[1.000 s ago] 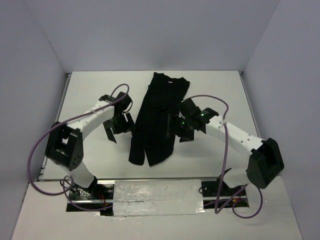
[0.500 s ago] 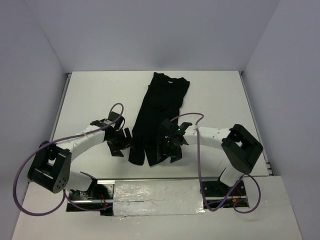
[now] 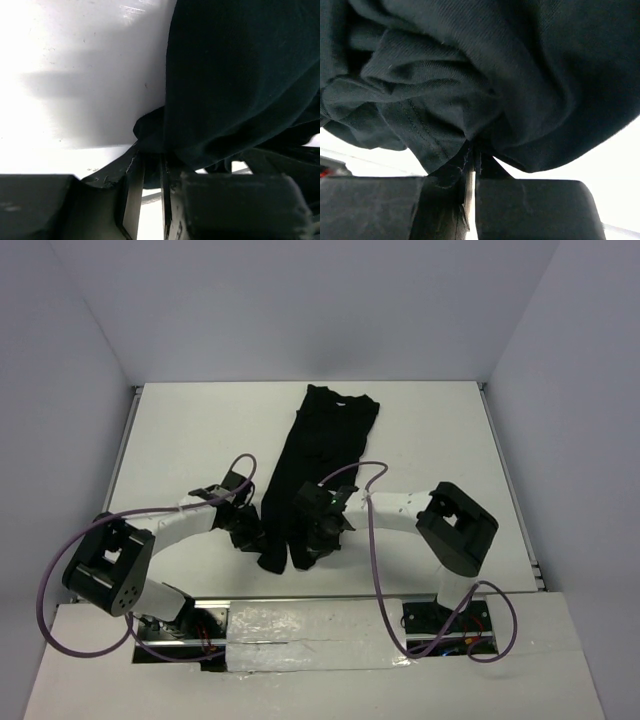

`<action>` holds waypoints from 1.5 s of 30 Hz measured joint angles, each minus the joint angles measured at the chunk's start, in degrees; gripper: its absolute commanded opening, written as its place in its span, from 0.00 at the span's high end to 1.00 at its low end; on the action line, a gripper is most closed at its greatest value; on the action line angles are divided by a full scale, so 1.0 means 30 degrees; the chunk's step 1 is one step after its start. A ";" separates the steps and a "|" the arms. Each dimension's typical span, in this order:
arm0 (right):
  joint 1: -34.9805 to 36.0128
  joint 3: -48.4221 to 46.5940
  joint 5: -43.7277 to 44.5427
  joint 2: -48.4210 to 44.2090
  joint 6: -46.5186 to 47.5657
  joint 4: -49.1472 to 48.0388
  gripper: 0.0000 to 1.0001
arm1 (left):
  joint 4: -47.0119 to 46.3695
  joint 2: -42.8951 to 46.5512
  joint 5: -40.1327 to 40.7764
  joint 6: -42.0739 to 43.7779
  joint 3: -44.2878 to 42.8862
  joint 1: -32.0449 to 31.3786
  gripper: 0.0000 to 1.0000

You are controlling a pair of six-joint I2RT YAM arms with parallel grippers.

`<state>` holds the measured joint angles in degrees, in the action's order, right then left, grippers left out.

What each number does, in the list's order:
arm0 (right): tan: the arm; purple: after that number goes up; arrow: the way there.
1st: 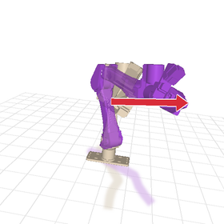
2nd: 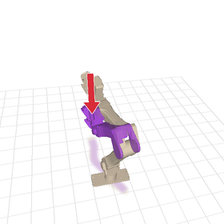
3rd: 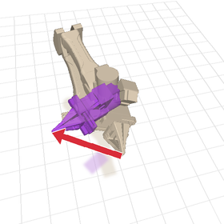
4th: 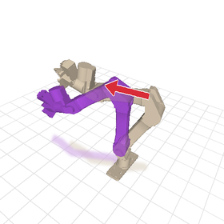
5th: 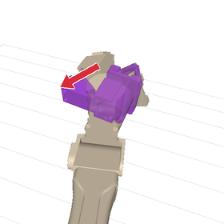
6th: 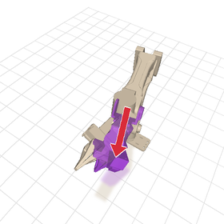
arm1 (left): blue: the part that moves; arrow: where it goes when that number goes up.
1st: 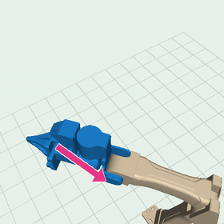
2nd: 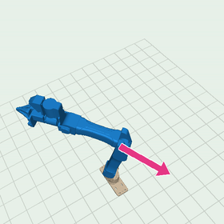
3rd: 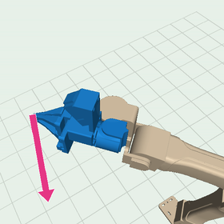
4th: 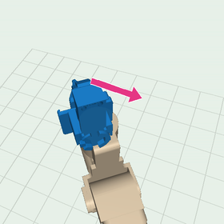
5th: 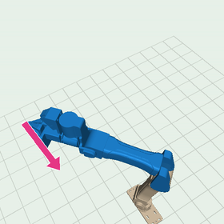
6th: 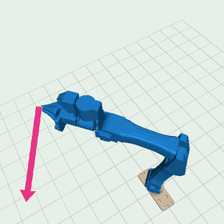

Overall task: Fold and stack the t-shirts
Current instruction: Fold the tshirt

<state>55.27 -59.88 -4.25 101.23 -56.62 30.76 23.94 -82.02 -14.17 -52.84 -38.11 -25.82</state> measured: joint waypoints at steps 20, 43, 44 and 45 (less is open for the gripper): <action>-0.0991 0.1115 0.3526 -0.2477 0.5260 0.8670 0.96 | 0.4022 0.0036 -0.0561 -0.2382 -0.2637 -0.4000 0.79; -0.2987 -0.3825 0.3934 -0.6630 0.7351 1.1460 0.44 | 0.8189 -0.2120 -0.0481 -0.4269 -1.2167 -0.6827 0.19; -0.2827 -0.3832 0.3672 -0.6972 0.7337 1.0848 0.40 | 0.8466 -0.1807 0.0175 -0.4109 -1.2611 -0.6382 0.19; -0.2710 -0.3570 0.3555 -0.7278 0.7169 1.0258 0.38 | 0.8619 -0.1333 0.0860 -0.3963 -1.2677 -0.5770 0.20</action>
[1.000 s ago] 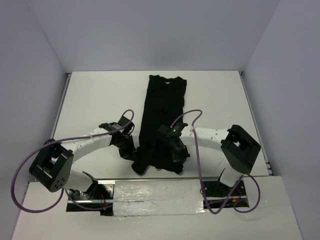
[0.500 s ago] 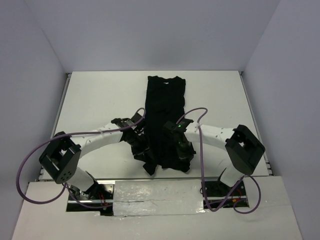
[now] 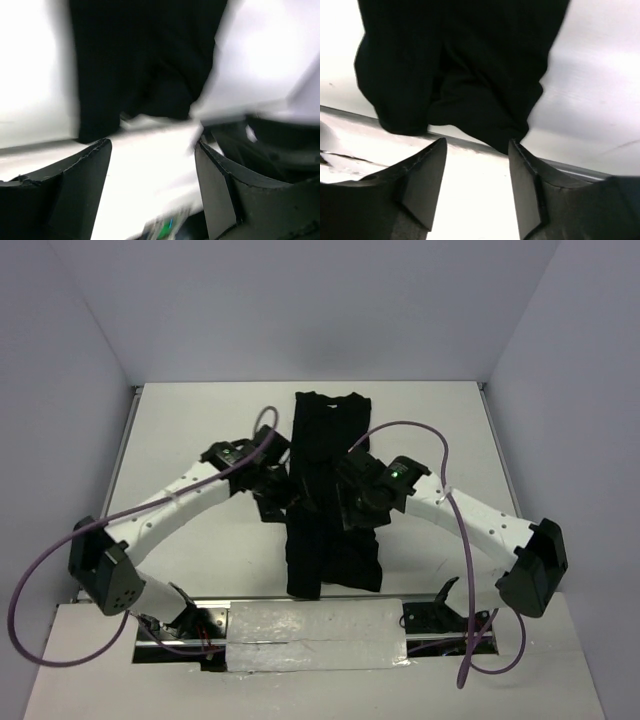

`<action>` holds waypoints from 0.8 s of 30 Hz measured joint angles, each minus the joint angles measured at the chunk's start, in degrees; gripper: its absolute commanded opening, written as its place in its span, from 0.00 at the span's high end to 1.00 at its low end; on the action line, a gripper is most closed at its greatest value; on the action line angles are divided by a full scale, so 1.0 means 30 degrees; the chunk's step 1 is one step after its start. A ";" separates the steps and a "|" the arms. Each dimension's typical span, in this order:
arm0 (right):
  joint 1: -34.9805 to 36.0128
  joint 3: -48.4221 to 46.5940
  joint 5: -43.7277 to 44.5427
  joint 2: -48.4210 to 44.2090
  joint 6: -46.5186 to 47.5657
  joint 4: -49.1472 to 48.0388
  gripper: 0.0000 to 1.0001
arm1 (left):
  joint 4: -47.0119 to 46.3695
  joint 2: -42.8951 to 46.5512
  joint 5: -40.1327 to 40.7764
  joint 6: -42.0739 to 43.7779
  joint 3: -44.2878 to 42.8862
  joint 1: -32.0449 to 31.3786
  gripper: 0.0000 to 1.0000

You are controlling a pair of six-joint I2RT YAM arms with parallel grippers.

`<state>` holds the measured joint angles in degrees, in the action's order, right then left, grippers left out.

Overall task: Fold and stack the t-shirts
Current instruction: Fold the tshirt

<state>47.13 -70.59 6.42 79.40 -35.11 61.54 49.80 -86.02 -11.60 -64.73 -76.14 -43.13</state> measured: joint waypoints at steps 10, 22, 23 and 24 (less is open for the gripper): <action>0.1056 0.5472 -0.1399 0.0503 -0.2266 -0.5071 0.54 | -0.1158 0.0947 0.2368 0.2652 0.6499 0.5377 0.28; 0.3016 0.3555 -0.1931 0.5792 -0.3774 -0.7351 0.66 | -0.3461 -1.0462 0.1421 0.5654 -0.4211 0.6229 0.33; 0.3031 0.3279 -0.2055 0.6171 -0.3585 -0.7410 0.72 | -0.3592 -1.0783 0.1078 0.5814 -0.4065 0.6258 0.34; 0.3082 0.2943 -0.2157 0.6601 -0.3519 -0.7468 0.75 | -0.3665 -1.1052 0.0656 0.5872 -0.3934 0.6317 0.34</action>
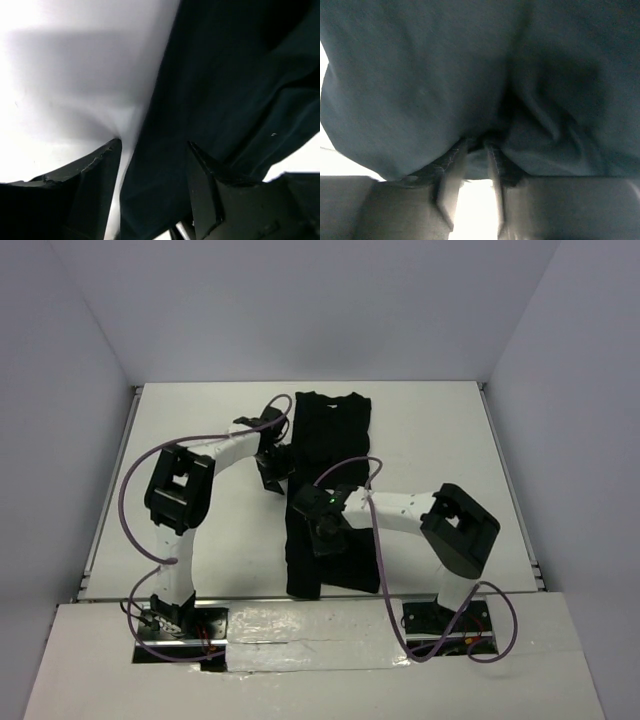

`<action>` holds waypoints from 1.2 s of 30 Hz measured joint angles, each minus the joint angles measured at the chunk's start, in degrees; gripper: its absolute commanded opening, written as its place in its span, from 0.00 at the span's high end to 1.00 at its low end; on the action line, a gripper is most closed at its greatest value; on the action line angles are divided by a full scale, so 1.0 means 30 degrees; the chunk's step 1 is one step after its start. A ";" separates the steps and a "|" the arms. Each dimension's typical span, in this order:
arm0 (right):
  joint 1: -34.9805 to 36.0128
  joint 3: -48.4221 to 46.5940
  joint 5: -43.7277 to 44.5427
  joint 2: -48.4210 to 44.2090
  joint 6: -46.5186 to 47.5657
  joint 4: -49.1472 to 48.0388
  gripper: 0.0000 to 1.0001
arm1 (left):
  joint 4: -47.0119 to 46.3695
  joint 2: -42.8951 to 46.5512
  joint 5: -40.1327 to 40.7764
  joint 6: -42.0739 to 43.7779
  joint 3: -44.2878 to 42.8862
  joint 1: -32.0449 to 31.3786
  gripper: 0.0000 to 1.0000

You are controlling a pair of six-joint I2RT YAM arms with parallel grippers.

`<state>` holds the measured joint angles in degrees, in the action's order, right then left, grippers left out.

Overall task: Fold and stack the t-shirts
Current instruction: Fold the tshirt

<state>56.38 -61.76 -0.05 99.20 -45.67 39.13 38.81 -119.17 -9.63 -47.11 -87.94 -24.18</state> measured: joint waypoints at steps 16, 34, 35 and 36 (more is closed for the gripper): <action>-0.0488 0.2659 -0.1639 -0.1195 0.4415 0.2936 0.84 | 0.1989 -0.5748 -0.0714 -0.0597 -0.9413 0.0299 0.28; -0.3300 -0.0175 -0.1370 -0.4794 0.3322 0.3111 0.51 | 0.1945 -0.0539 0.0882 -0.2076 -0.2674 -0.0255 0.21; -0.3322 0.0233 -0.1151 -0.4801 0.3315 0.3024 0.51 | 0.1865 0.0342 0.0962 -0.2244 -0.1851 -0.0437 0.22; -0.3388 0.0605 -0.1042 -0.4787 0.3322 0.2958 0.52 | 0.1770 0.1173 0.0998 -0.2382 -0.1064 -0.0583 0.22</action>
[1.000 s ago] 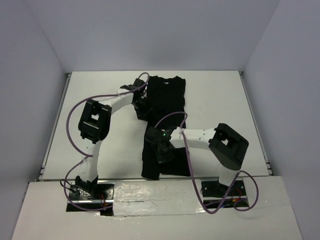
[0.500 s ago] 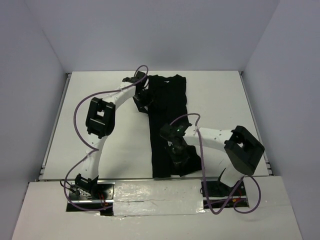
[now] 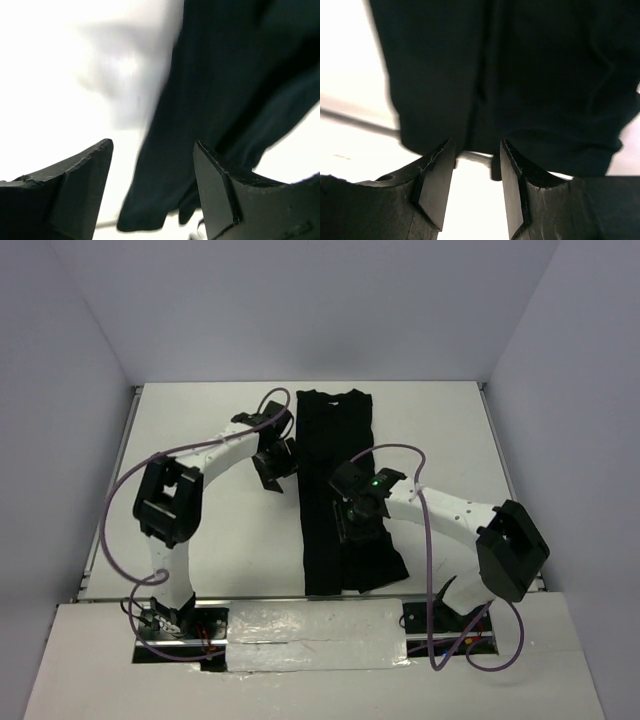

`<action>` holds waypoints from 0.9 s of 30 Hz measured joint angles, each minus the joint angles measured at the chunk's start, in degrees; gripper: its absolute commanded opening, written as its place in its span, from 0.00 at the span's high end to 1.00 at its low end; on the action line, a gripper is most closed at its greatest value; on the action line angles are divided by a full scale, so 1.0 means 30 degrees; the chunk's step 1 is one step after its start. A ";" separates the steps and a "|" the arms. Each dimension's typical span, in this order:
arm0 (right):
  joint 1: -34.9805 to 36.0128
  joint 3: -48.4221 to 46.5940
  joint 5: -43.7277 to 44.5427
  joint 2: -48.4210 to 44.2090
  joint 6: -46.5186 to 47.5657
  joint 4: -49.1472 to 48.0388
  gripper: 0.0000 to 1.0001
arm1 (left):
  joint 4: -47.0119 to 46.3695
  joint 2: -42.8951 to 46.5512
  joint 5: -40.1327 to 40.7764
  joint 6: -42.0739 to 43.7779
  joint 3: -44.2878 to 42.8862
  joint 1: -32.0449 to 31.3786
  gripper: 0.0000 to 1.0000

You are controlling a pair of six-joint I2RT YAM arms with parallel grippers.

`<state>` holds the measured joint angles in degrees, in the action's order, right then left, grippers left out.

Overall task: Fold and stack the t-shirts
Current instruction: Fold the tshirt

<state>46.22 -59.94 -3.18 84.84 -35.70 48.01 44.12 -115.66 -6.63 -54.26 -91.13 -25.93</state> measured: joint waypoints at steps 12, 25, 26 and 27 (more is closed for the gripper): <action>-0.0117 0.0517 0.0641 0.4299 0.0495 -0.1574 0.74 | -0.0933 0.4146 -0.0707 -0.0903 0.4823 -0.1974 0.24; -0.0117 0.0328 0.0248 0.4095 0.0240 -0.1836 1.00 | -0.1005 0.4131 -0.1013 -0.0561 0.5253 -0.2011 0.24; -0.0117 0.0328 0.0109 0.3818 0.0095 -0.1851 1.00 | -0.1005 0.4131 -0.1005 -0.0517 0.5253 -0.2011 0.24; -0.0117 0.0313 -0.0066 0.3534 -0.0066 -0.1865 1.00 | -0.1005 0.4116 -0.1005 -0.0488 0.5253 -0.2011 0.24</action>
<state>45.87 -59.00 -3.38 95.44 -35.90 42.41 41.10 -103.31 -9.65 -55.72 -75.37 -31.97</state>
